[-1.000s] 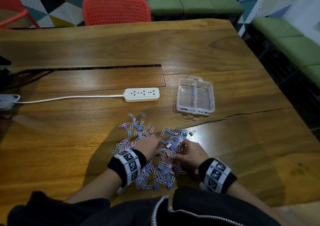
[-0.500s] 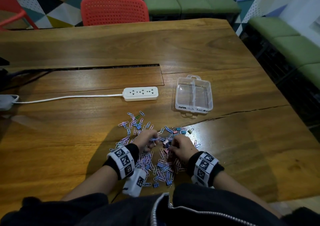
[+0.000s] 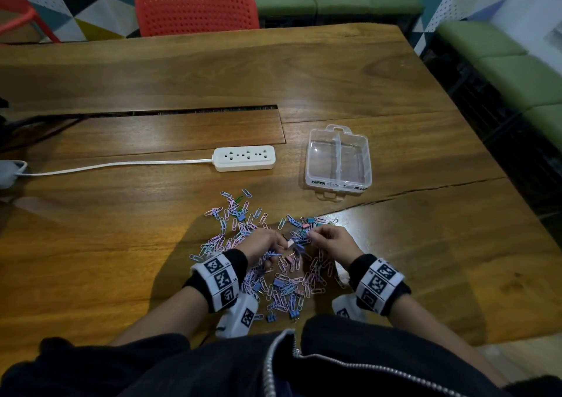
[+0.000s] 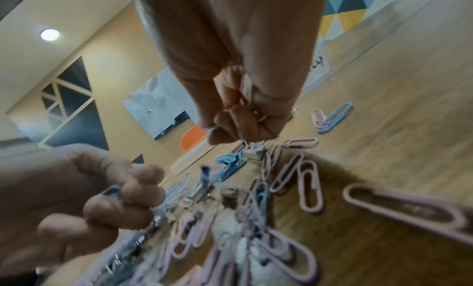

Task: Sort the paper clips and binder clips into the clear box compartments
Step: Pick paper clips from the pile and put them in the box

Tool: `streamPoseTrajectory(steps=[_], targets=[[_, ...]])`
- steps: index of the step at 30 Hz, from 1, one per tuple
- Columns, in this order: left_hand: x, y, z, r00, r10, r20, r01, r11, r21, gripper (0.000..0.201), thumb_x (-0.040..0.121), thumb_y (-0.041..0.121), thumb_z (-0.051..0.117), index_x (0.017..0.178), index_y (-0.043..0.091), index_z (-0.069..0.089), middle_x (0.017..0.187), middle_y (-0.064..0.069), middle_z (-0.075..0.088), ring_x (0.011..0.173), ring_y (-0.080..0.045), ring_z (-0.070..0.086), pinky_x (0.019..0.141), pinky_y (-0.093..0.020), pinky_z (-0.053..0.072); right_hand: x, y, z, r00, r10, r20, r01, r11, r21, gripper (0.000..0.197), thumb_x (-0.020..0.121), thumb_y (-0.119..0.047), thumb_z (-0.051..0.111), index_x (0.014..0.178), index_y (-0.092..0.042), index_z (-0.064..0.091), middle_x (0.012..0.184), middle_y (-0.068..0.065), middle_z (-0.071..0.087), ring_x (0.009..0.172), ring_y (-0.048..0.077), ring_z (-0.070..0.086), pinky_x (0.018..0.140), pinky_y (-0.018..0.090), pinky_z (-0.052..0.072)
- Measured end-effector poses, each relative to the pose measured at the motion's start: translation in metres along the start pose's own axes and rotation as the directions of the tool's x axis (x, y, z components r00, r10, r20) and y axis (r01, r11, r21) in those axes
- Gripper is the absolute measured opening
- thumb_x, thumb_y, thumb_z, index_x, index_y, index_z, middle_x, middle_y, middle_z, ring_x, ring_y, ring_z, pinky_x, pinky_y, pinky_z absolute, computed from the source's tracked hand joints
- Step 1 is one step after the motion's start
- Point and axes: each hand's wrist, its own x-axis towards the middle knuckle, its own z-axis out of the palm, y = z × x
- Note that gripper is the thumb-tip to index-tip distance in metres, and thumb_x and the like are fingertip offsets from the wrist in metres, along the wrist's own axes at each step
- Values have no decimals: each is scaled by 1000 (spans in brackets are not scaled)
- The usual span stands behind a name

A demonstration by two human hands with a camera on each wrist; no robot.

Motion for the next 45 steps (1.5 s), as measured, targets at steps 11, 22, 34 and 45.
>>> streamPoseTrajectory(steps=[11, 22, 34, 45], targets=[[-3, -4, 13, 996, 85, -1, -66, 789, 611, 38, 82, 30, 65, 56, 18, 39, 59, 4, 41, 50, -8, 35, 47, -19, 30, -18, 3, -21, 960, 217, 178, -248, 951, 182, 31, 97, -18, 37, 70, -14, 50, 65, -1, 48, 53, 9, 42, 48, 16, 34], [-2, -19, 51, 944, 244, 222, -277, 223, 934, 38, 84, 34, 61, 114, 14, 52, 110, -7, 63, 100, -23, 60, 85, -35, 51, -36, 22, -16, 994, 46, 99, -5, 925, -381, 32, 97, -16, 39, 66, -23, 47, 70, -6, 48, 66, 6, 44, 58, 17, 33], [-2, -14, 47, 958, 206, 202, -251, 249, 936, 32, 97, 25, 35, 102, 1, 56, 87, -9, 54, 81, -23, 56, 80, -35, 51, -29, 22, -19, 996, -78, -53, 19, 719, -695, 20, 93, -33, 45, 97, -14, 52, 98, 4, 53, 86, 15, 49, 80, 27, 44], [3, -16, 64, 909, 272, 315, -347, 78, 934, 28, 90, 28, 55, 113, 12, 53, 105, -11, 63, 100, -26, 60, 86, -38, 51, -25, 28, -27, 995, -74, 65, 98, 682, -725, 79, 63, -34, 79, 130, -23, 39, 121, 1, 45, 113, 16, 40, 91, 24, 34]])
